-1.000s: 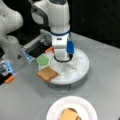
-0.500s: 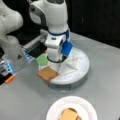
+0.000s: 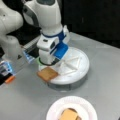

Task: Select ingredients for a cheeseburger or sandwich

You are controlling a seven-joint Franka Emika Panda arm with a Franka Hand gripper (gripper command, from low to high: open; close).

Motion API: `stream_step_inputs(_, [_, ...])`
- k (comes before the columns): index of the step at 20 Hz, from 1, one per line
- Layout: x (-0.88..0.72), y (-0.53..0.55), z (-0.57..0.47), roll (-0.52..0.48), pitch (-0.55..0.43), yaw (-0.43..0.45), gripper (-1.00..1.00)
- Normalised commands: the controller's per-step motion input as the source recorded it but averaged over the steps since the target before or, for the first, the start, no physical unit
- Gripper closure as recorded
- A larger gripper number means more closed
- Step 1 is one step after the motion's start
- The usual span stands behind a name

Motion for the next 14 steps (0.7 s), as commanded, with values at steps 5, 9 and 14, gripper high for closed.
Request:
stream_step_inputs(5, [0.23, -0.09, 0.29, 0.244, 0.175, -0.288, -1.00])
stream_step_inputs(9, [0.26, -0.18, 0.31, 0.316, 0.254, -0.171, -1.00])
stream_step_inputs(14, [0.23, -0.24, 0.27, 0.427, 0.283, -0.054, -1.00])
